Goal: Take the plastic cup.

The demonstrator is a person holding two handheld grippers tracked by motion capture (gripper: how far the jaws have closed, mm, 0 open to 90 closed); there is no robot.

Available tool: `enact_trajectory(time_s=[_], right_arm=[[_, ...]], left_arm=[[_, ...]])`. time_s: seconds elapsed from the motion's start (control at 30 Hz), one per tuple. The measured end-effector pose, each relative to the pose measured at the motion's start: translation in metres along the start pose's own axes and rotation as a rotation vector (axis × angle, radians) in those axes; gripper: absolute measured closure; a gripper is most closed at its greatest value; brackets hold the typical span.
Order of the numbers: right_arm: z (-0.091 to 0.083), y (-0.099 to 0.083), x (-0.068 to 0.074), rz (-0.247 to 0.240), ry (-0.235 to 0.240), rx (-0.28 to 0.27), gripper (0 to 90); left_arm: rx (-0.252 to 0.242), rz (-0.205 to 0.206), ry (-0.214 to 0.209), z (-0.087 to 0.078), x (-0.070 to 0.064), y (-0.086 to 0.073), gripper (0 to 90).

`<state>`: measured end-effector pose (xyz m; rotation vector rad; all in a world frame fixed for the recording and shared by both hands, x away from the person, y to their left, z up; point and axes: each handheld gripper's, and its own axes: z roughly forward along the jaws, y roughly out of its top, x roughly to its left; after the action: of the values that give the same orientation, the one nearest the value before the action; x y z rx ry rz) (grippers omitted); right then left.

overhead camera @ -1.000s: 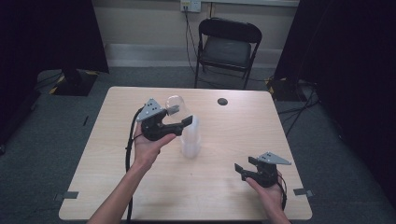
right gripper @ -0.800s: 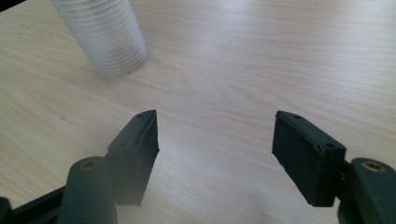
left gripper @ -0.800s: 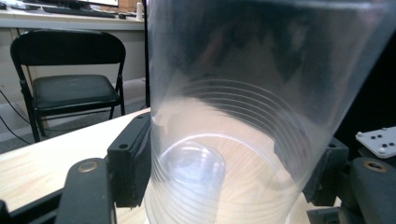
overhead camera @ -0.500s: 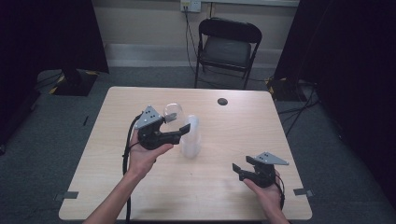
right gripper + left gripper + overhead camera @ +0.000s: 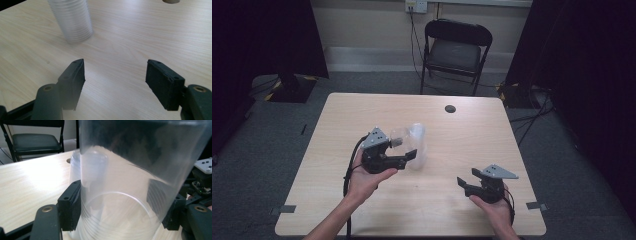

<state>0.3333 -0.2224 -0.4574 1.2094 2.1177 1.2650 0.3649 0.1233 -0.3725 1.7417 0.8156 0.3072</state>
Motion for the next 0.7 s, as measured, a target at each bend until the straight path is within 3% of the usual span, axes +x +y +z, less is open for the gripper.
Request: enact_trajectory(time_s=[0.3,0.5,0.63,0.7], right_arm=[[0.0,0.004,0.016,-0.048,0.045,-0.022,27.9],[0.002,0.004,0.032,-0.088,0.092,-0.03,28.3],[0.002,0.005,0.043,-0.117,0.124,-0.055,30.4],[0.001,0.005,0.049,-0.13,0.143,-0.074,32.2]], left_arm=[[0.023,-0.023,0.022,-0.002,-0.011,-0.023,31.4],[0.001,-0.05,-0.013,0.0,-0.015,-0.036,31.4],[-0.006,-0.096,-0.033,0.006,-0.013,-0.049,31.6],[-0.002,-0.144,-0.056,0.008,-0.013,-0.055,31.8]])
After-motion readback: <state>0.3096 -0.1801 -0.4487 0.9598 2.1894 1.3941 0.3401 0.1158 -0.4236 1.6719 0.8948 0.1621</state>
